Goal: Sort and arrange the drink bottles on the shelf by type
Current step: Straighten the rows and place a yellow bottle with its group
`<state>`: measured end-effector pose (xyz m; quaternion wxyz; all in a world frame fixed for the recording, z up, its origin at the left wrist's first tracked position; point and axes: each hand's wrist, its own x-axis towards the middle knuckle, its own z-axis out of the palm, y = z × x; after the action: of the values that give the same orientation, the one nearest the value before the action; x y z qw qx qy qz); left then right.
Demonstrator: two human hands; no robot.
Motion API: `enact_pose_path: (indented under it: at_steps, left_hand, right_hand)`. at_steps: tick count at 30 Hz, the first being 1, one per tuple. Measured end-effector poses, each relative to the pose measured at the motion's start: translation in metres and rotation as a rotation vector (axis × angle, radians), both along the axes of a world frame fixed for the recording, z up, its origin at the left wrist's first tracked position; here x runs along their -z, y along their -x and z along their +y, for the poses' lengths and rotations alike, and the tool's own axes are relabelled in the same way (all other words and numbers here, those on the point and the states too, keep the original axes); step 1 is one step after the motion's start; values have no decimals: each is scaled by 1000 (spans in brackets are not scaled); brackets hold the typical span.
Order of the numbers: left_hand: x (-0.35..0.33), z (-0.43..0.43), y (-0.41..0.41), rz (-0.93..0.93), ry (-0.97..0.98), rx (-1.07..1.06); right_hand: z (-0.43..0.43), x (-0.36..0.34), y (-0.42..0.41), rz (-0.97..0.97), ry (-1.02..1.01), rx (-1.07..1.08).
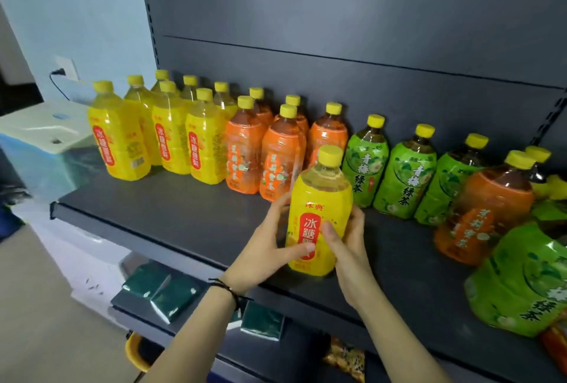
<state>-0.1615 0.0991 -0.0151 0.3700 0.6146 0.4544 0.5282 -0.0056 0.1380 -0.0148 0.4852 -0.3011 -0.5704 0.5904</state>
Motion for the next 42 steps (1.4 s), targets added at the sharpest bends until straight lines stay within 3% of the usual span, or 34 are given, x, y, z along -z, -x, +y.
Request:
enact_pose_path:
  at_steps: [5, 11, 13, 17, 20, 22, 31, 35, 42]
  left_hand:
    - [3, 2, 65, -8, -7, 17]
    - [6, 5, 148, 16, -1, -44]
    - [4, 7, 173, 4, 8, -61]
    - [11, 10, 220, -16, 7, -121]
    - [15, 14, 248, -43, 29, -190]
    - [15, 17, 261, -39, 19, -245]
    - [24, 26, 273, -45, -129, -684]
    - [22, 35, 249, 132, -155, -758]
    - [21, 46, 252, 241, -117, -940]
  right_hand:
    - [-2, 2, 67, 12, 26, 16]
    - [9, -2, 134, -204, -24, -59]
    - [13, 4, 147, -294, -72, 3]
    - [15, 26, 158, -646, -232, 292]
    - [14, 40, 164, -1049, -503, 236]
    - [14, 43, 166, -1193, -566, 213]
    - [14, 41, 167, -1195, -550, 203]
    - [15, 42, 166, -1204, -549, 205]
    - [15, 42, 166, -1198, -526, 201]
